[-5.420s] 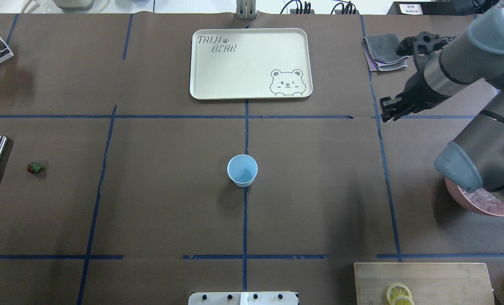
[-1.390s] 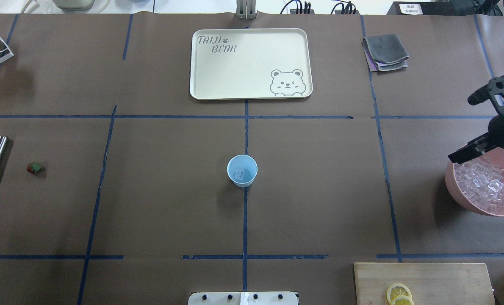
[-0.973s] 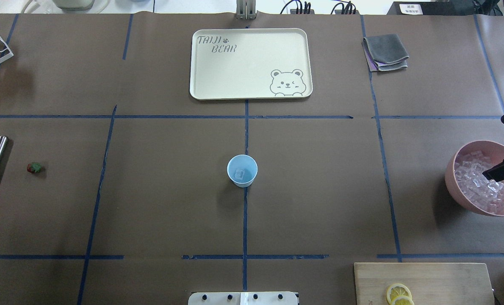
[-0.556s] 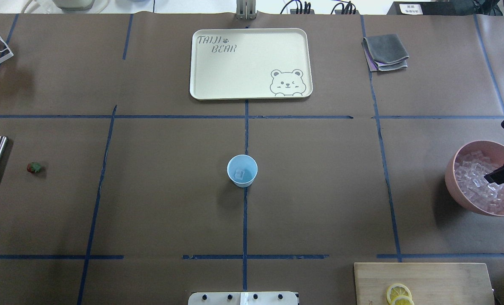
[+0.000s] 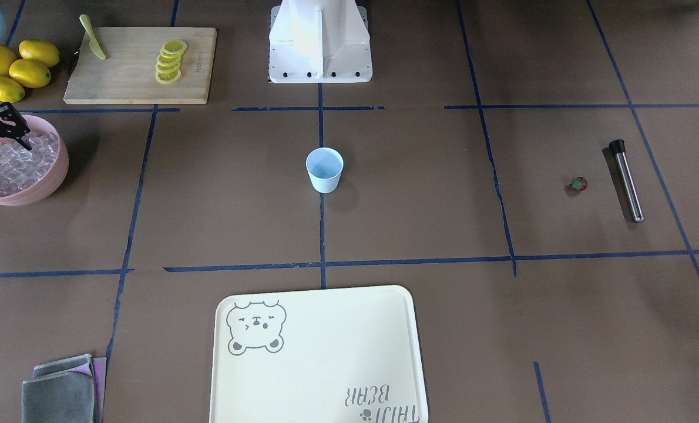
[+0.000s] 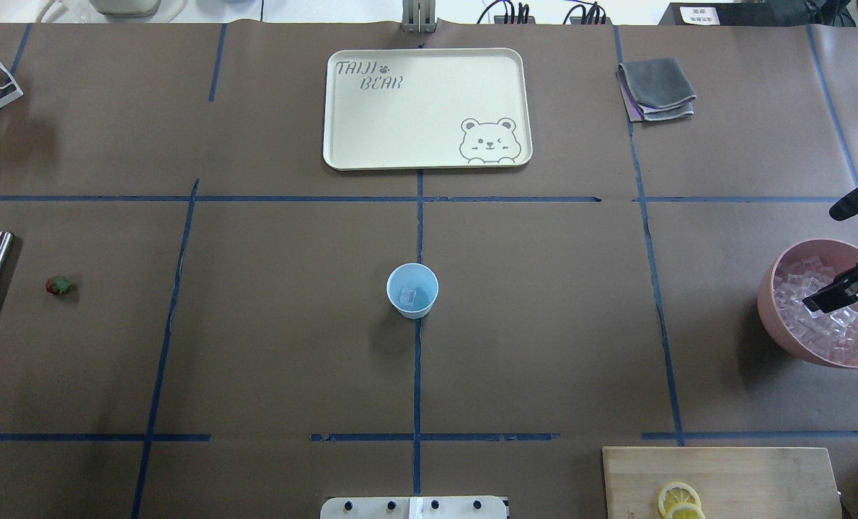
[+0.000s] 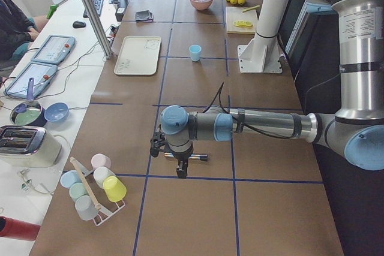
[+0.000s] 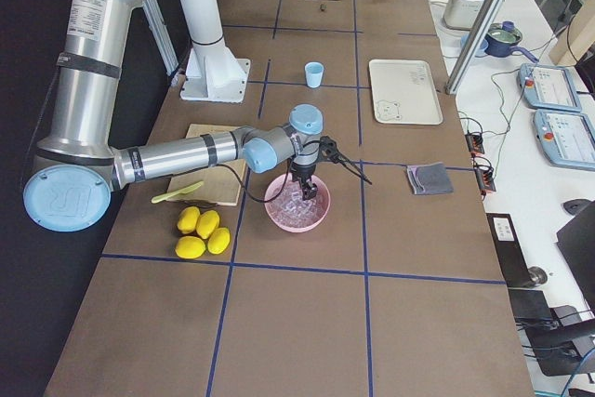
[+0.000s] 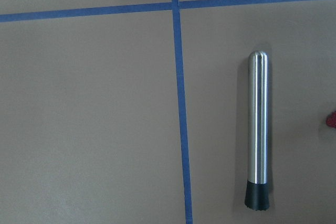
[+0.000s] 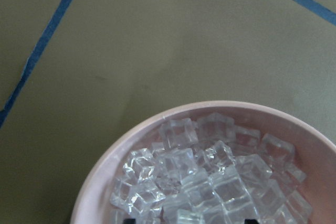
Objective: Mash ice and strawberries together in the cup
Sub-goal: 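Grasp another ice cube from the bowl with the right gripper and lift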
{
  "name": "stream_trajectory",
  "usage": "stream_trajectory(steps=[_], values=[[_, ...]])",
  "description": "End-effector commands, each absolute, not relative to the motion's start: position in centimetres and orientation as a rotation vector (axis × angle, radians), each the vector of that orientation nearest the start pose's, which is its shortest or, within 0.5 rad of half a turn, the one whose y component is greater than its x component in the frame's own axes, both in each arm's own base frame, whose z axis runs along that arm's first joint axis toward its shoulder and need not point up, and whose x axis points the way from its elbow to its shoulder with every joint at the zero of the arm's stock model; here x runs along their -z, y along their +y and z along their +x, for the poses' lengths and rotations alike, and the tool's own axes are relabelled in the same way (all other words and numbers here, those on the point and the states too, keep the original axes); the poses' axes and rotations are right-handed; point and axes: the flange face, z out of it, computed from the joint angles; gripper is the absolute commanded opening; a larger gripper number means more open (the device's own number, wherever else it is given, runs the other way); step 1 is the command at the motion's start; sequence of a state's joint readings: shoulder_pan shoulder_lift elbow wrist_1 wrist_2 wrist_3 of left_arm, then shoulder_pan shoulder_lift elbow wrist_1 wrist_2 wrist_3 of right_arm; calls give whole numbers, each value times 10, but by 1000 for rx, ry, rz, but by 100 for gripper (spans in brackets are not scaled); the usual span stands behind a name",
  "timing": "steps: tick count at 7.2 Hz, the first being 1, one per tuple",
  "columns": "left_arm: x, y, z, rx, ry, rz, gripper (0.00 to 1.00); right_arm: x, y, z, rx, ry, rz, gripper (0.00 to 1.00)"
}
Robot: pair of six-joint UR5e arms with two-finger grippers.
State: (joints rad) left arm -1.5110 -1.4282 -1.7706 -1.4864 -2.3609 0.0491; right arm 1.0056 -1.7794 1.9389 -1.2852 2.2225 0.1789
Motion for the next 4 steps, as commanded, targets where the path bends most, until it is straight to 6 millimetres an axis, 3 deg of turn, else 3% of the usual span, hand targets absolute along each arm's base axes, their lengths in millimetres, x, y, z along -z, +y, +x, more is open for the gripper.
stream_trajectory(steps=[1, 4], values=[[-635, -432, -37, -92, 790, -32, 100, -547, -393, -173, 509, -758, 142, 71], [-634, -432, -37, -92, 790, -30, 100, -564, -391, -175, 506, -740, 110, 66]])
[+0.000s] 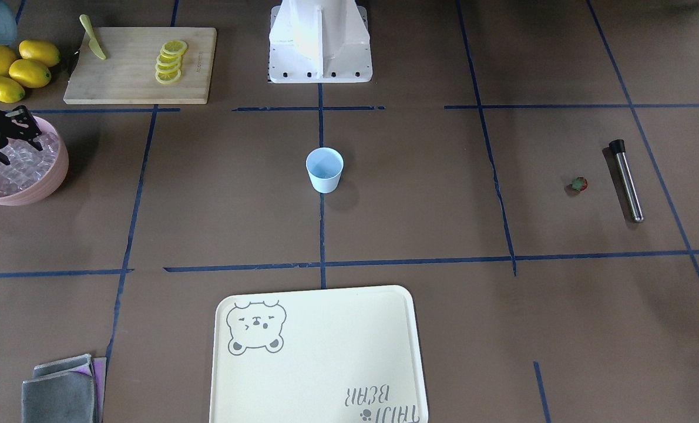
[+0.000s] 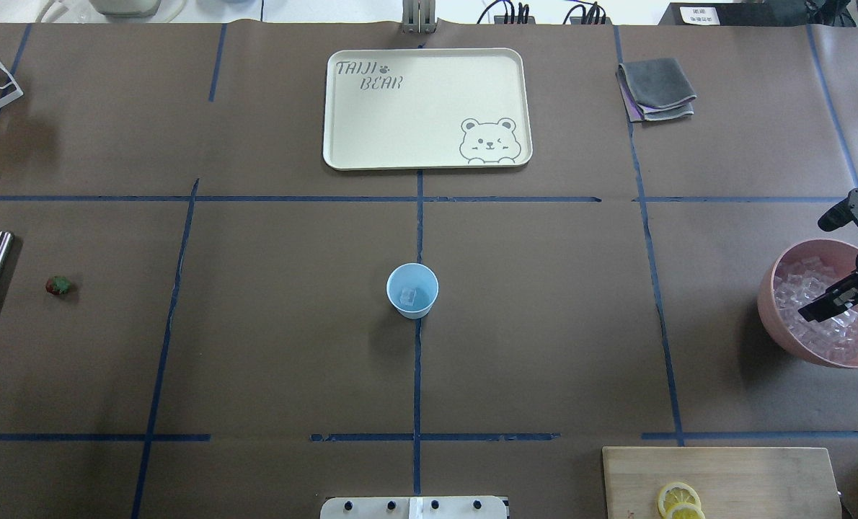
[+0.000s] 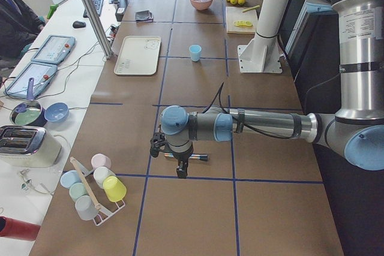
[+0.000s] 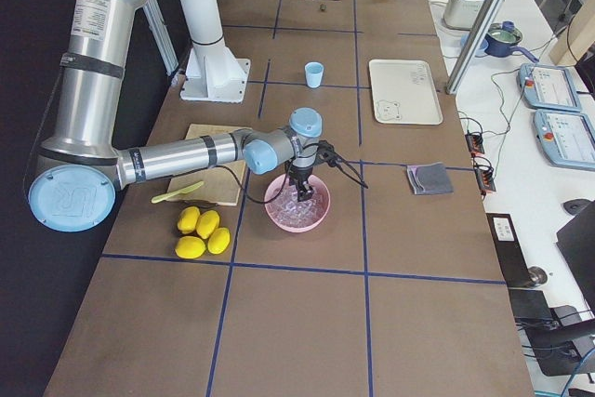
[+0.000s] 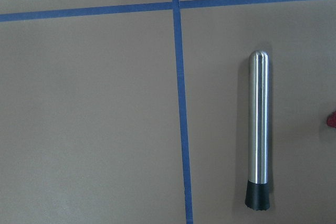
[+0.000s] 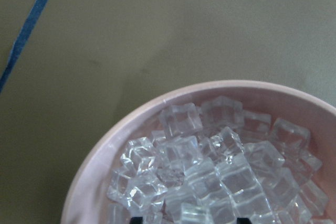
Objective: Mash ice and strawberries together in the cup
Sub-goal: 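Grasp another ice cube from the bowl with the right gripper and lift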
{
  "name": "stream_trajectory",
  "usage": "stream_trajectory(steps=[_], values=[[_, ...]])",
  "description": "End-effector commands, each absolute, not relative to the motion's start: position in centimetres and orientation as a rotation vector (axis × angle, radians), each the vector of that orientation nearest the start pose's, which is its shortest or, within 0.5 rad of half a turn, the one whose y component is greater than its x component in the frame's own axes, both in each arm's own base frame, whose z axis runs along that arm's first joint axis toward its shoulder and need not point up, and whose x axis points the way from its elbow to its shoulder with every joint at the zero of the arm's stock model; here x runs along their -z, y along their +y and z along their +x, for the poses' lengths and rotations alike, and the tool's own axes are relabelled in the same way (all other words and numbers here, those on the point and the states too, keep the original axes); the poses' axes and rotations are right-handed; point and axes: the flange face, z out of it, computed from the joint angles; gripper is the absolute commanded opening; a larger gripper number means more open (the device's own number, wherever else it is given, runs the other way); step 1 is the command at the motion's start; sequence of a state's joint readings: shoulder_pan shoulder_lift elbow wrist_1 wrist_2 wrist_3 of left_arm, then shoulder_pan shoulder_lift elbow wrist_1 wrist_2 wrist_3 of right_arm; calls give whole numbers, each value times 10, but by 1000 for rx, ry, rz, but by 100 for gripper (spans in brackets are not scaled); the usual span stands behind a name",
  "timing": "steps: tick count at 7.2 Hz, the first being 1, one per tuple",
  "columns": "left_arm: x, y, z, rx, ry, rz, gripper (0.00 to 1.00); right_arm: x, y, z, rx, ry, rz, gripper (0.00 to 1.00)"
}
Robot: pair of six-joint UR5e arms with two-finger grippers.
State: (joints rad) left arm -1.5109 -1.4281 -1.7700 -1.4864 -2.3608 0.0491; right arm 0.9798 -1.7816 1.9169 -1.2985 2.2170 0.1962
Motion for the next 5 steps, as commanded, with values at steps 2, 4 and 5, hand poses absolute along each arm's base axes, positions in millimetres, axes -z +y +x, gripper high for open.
stream_trajectory(steps=[2, 4, 5], values=[[-633, -432, -37, -93, 790, -28, 100, -567, -388, -177, 511, -738, 100, 59], [-633, -432, -37, -93, 790, -28, 100, -569, -388, -179, 514, -737, 95, 31], [-633, -432, -37, -93, 790, -28, 100, -568, -388, -179, 515, -737, 97, 17]])
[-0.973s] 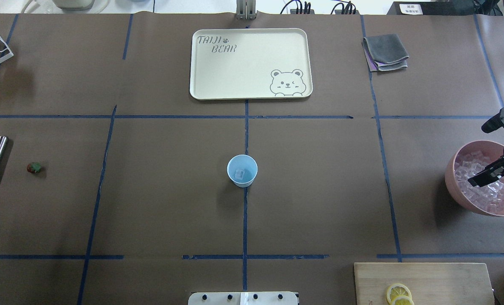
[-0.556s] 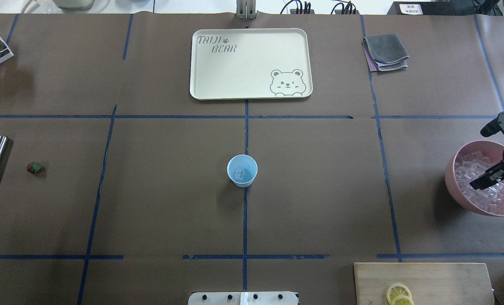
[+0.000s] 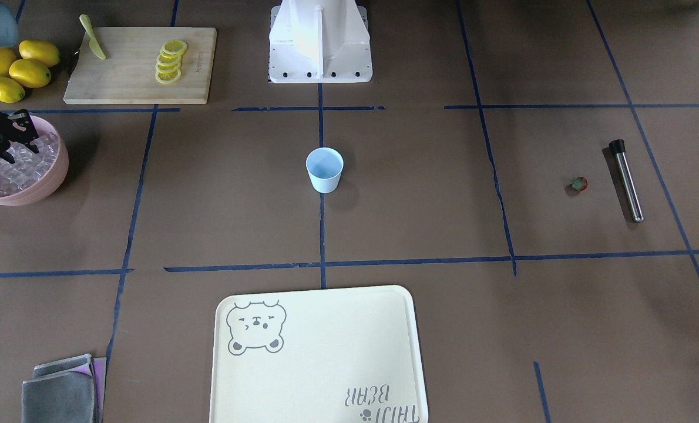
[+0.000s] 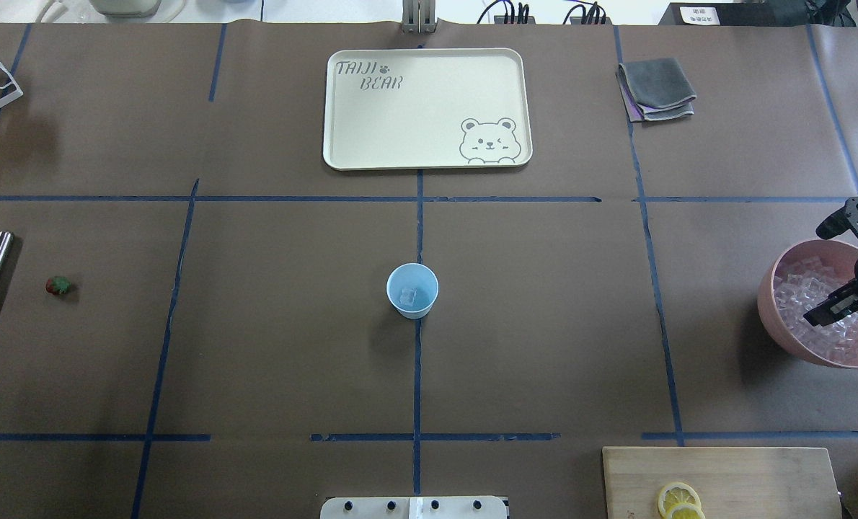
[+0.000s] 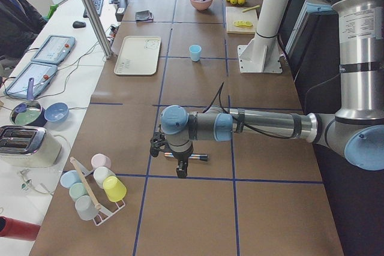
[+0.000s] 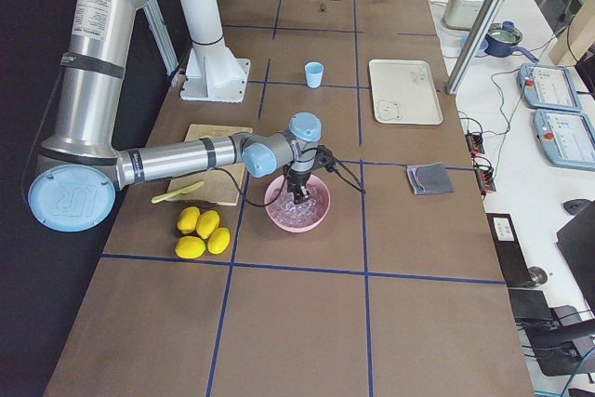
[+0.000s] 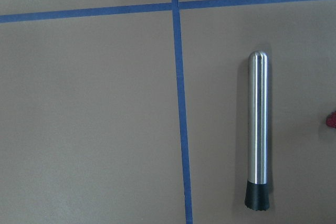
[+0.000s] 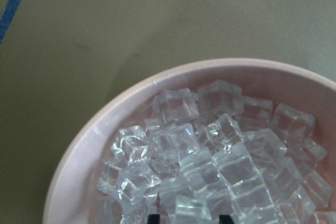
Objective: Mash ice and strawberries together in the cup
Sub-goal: 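Grasp another ice cube from the bowl with the right gripper and lift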
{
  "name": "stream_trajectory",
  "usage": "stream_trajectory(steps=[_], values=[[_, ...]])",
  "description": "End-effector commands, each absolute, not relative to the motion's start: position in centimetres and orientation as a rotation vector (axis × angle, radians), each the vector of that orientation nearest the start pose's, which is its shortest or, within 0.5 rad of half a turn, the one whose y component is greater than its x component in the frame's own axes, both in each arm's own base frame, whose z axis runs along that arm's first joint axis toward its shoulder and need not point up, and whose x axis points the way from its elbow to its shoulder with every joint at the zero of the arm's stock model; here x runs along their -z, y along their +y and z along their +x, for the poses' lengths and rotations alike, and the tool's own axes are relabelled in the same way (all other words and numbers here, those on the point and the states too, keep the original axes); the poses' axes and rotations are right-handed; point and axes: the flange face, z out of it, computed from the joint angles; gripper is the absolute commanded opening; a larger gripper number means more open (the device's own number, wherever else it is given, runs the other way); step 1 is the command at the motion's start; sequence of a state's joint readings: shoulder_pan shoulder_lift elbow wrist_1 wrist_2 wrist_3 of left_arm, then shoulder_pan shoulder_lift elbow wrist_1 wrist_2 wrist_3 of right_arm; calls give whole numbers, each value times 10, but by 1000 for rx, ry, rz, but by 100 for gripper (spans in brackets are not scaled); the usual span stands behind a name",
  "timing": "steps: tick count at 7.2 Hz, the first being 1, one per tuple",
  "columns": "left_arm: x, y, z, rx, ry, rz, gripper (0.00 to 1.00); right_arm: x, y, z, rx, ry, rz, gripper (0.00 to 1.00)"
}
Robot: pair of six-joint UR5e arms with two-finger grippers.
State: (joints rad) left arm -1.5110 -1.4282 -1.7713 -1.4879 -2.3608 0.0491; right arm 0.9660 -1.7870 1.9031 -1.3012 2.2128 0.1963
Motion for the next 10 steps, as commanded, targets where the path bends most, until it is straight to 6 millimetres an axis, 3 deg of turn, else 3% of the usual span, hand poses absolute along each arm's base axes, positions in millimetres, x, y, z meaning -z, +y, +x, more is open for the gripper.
stream_trajectory(steps=[1, 2, 4, 5, 6, 7, 8, 9, 10], values=[[-633, -432, -37, -93, 792, -28, 100, -569, -389, -180, 516, -735, 99, 14], [-633, -432, -37, -93, 790, -28, 100, -564, -391, -180, 519, -741, 107, 14], [-632, -432, -37, -95, 792, -25, 100, -539, -403, -153, 468, -759, 176, 14], [-631, -432, -37, -95, 792, -23, 100, -512, -414, -146, 453, -770, 234, 4], [-631, -432, -37, -95, 792, -23, 100, -476, -438, -151, 410, -782, 249, 2], [-631, -432, -37, -95, 792, -25, 100, -419, -469, -170, 258, -817, 214, 1], [-631, -432, -37, -95, 792, -25, 100, -363, -488, -201, 186, -842, 179, 1], [-631, -432, -37, -95, 792, -25, 100, -307, -493, -248, 151, -858, 136, 1], [-631, -432, -37, -95, 792, -23, 100, -267, -484, -296, 112, -837, 111, 1]])
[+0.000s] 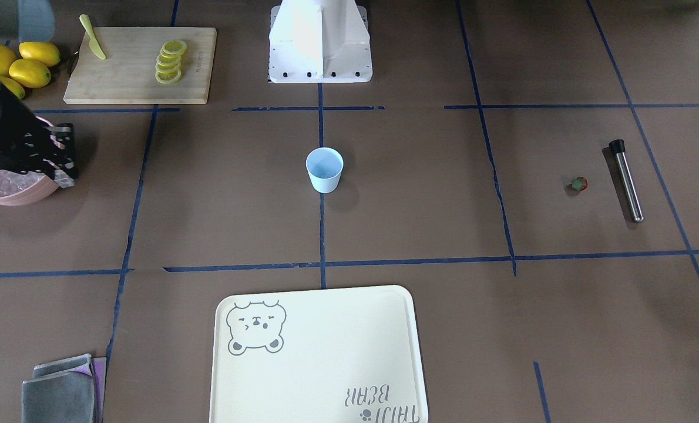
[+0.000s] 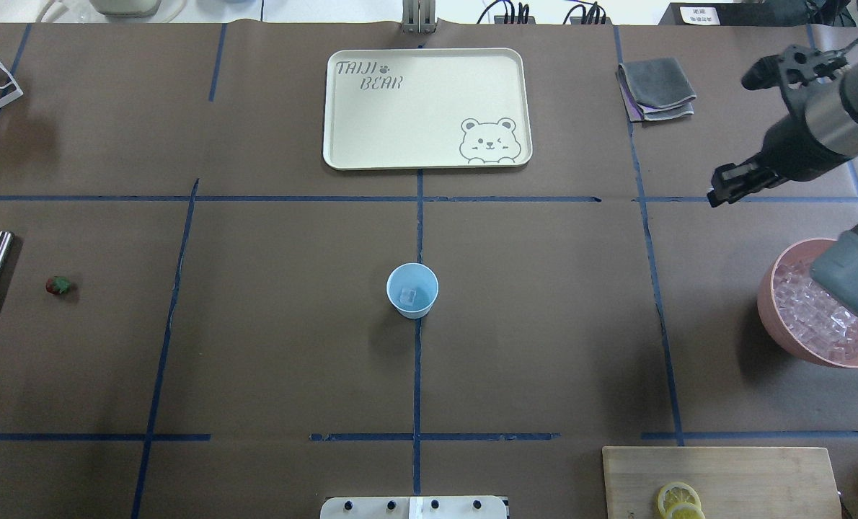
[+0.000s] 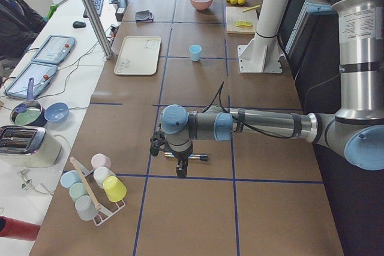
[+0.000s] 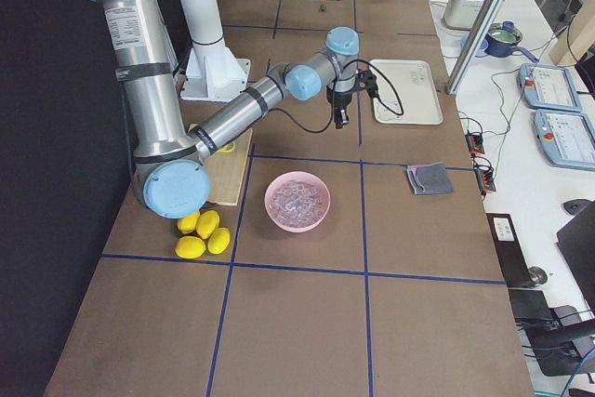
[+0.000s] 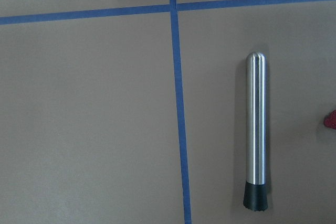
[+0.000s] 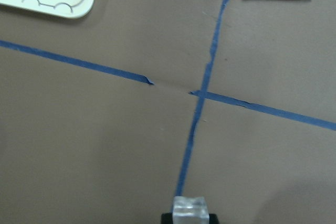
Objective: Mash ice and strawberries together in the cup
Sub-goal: 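Carry the ice cube over the blue cup and release it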
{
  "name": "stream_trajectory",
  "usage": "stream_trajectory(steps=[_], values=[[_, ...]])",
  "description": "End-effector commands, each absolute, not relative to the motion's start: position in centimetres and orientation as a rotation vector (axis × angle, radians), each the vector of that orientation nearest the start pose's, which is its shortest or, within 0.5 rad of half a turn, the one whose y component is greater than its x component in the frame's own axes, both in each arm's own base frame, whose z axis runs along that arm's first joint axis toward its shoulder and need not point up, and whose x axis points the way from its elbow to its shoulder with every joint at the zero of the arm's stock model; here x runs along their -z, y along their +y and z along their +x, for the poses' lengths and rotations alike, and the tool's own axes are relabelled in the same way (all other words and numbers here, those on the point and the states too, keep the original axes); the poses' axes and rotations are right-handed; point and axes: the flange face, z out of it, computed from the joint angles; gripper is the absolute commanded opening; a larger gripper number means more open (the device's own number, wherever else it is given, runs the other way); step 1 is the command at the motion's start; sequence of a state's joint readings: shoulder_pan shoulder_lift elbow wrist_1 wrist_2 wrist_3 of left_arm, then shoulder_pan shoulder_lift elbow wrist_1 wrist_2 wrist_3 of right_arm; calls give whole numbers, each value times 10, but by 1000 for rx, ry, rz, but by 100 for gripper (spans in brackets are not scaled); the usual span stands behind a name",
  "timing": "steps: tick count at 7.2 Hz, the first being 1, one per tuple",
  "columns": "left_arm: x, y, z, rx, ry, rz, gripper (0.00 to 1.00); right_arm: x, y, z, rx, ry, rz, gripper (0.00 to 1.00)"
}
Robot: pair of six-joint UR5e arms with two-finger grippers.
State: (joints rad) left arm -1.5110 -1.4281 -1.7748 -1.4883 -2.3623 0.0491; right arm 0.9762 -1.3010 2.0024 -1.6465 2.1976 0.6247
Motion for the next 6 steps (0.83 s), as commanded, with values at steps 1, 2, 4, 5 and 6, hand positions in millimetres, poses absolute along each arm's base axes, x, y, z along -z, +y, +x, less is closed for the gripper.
stream_trajectory(steps=[1, 2, 4, 5, 6], values=[[-630, -433, -37, -98, 792, -20, 100, -232, -472, -350, 51, -814, 114, 1], [-630, -433, -37, -99, 792, -18, 100, -206, -463, -397, 18, -819, 94, 1], [-631, -433, -37, -100, 792, -18, 100, -154, -431, -480, -12, -822, 100, 1], [-632, -432, -37, -99, 792, -20, 100, -128, -416, -522, -50, -820, 89, 1], [-632, -432, -37, -99, 792, -20, 100, -114, -405, -557, -63, -800, 91, 1]])
